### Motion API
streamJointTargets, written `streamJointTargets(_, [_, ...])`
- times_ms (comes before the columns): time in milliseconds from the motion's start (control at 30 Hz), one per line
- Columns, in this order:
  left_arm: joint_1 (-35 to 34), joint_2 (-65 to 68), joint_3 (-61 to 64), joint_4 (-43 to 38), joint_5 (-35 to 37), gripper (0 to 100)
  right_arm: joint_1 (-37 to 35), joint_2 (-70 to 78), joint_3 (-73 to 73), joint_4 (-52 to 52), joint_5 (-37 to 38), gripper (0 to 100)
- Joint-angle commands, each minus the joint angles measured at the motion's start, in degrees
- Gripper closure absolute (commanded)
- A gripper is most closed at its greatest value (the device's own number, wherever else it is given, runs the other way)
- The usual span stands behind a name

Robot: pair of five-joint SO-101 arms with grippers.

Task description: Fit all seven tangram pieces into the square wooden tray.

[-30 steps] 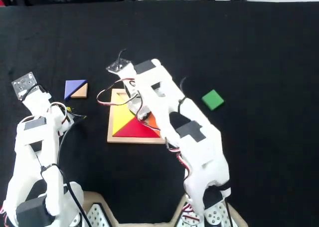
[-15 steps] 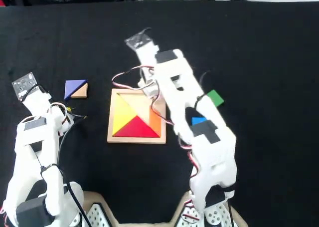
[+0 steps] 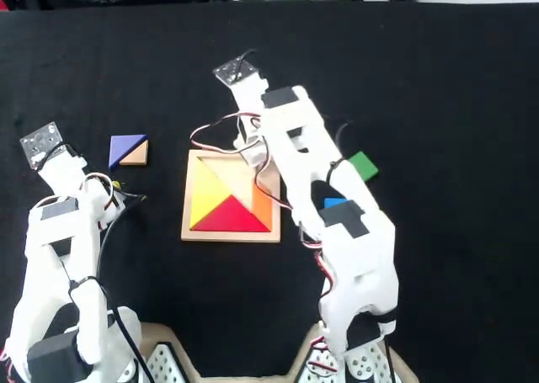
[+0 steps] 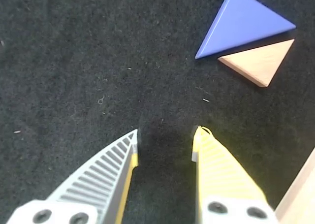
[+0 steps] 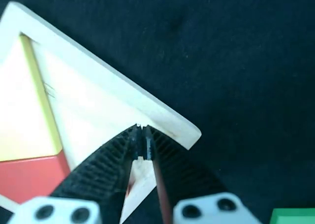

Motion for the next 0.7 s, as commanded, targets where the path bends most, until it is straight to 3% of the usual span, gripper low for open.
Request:
streamJointTargets(0, [0.75, -1.23, -0.22, -0.88, -0.62, 82, -1.14, -0.57, 0.57, -0.53, -0.26, 98.7])
streamJointTargets(400, [0.75, -1.23, -0.22, -0.88, -0.62, 82, -4.22, 0.31, -0.04, 1.76, -0.62, 98.8])
streamJointTargets(667, [0.75, -1.23, -0.31, -0.88, -0.62, 82, 1.49, -11.03, -0.22, 5.1, -0.7, 98.8])
